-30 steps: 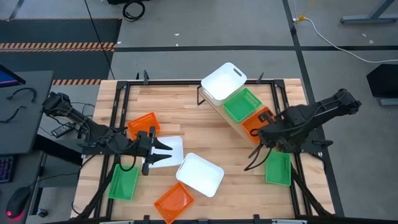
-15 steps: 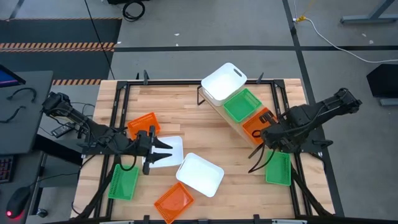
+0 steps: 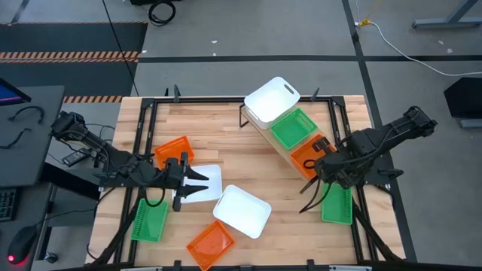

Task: Stack baskets on shelf by color
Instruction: Put the bottom right orange bin on the shelf

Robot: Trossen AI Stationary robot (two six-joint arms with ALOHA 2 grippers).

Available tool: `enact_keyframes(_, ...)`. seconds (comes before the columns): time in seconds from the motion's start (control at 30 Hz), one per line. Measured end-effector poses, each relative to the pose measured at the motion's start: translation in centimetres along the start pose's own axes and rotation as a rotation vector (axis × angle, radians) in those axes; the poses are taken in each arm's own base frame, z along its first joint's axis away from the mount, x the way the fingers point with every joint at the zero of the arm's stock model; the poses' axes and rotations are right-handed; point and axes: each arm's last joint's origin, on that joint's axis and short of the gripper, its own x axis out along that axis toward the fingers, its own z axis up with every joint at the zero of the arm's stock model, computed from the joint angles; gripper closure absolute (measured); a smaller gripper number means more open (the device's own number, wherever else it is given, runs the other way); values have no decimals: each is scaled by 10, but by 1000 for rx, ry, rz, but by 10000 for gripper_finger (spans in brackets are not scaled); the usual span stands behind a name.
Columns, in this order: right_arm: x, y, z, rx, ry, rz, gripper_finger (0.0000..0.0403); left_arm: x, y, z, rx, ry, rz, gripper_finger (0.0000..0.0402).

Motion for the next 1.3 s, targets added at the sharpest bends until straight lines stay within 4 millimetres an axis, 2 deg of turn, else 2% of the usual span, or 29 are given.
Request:
enact_keyframes(0.43,0,0,-1,65,7,-4,362,0,0,0,0,0,0,269)
enact_keyframes(0.57,-2,0,-1,64,8,1,360,0,0,0,1,0,0,269)
enact_keyframes(0.9,-23,-3,1,79,-67,-6,359,0,0,0,2,1,0,269)
enact_keyframes(1.3,-24,-3,-1,96,-49,-8,359,0,0,0,1,0,0,269)
